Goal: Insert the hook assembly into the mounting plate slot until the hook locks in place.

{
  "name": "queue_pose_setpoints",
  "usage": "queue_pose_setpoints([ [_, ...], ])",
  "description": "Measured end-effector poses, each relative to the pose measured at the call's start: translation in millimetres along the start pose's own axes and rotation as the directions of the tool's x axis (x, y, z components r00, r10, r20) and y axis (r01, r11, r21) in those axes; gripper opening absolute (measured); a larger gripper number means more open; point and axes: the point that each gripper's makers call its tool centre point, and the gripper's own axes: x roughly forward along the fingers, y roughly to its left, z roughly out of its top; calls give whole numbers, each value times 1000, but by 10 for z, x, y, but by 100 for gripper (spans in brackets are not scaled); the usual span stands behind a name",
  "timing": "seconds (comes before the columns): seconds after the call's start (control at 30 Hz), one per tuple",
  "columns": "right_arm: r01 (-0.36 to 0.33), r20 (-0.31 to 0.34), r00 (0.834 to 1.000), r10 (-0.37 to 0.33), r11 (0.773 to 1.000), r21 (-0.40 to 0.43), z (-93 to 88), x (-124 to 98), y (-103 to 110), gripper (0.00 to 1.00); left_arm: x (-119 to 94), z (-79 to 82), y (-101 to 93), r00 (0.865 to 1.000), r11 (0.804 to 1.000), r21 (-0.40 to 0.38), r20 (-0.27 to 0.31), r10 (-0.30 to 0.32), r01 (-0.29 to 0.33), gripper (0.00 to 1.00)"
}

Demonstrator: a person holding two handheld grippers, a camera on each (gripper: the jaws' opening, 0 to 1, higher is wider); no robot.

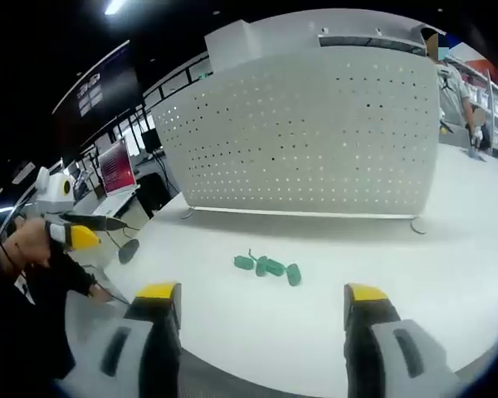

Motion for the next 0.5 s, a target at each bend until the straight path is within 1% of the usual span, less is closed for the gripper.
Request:
queue_pose_setpoints([
  [0.13,8,5,1000,-8,1000,8,9,-16,-39,77,4,0,-24,1000,1000,7,-1,-6,6,93],
  [0.3,8,3,1000,-8,1000,9,15,-5,-45,77,-11,-5,-2,1000,1000,6,-1,0,0,93],
  [0.43,4,8,1000,-4,1000,-2,51,19,-36,77,-24,26,12,1000,1000,28,8,12,-12,89],
  [0.5,1,9,1000,-1,1000,-5,68,28,-35,77,-19,46,9,1000,999,31,13,11,-11,90],
])
